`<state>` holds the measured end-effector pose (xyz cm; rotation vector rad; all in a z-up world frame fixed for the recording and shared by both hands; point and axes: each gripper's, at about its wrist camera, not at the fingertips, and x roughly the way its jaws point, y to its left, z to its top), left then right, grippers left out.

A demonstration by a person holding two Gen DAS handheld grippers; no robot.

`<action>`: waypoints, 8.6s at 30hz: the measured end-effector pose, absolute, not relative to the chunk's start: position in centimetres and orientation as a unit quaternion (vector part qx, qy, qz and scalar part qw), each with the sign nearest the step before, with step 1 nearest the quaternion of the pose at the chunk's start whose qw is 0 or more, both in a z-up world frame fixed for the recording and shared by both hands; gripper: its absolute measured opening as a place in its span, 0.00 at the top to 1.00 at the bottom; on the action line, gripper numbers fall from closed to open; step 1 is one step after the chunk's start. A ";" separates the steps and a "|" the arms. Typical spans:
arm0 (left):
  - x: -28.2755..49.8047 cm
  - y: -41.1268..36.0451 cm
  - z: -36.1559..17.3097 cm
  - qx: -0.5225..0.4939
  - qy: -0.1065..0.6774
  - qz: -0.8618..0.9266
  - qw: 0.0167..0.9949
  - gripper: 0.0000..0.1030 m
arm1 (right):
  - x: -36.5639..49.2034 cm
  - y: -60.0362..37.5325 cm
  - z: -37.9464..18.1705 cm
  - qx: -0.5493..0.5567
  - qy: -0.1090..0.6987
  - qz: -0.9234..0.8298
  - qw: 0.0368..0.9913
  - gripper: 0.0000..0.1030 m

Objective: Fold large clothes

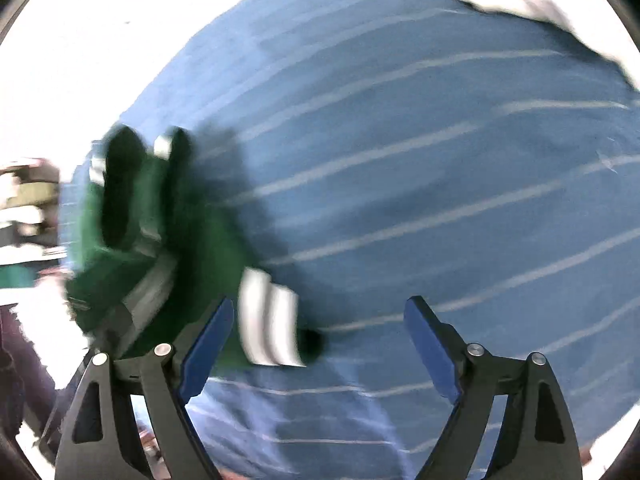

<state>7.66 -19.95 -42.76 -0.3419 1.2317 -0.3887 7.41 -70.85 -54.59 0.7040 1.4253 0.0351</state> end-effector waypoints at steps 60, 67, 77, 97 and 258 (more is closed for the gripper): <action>-0.1 7.9 -45.3 -0.104 0.599 0.239 0.757 0.00 | 13.4 -58.9 -50.5 0.370 0.625 0.147 0.672 0.75; 4.9 0.5 -40.5 -0.198 0.556 0.127 0.797 0.00 | 14.1 -61.6 -60.0 0.357 0.687 0.073 0.628 0.75; 7.8 -3.9 -48.1 -0.144 0.621 0.086 0.766 0.00 | 16.8 -62.2 -66.0 0.424 0.700 0.086 0.568 0.73; 8.1 -3.5 -44.4 -0.035 0.592 0.128 0.795 0.00 | 21.1 -52.3 -54.8 0.212 0.731 0.081 0.644 0.85; 50.8 8.9 -45.0 -0.168 0.537 -0.182 0.807 0.56 | 45.2 -51.1 -59.4 0.479 0.555 0.249 0.632 0.66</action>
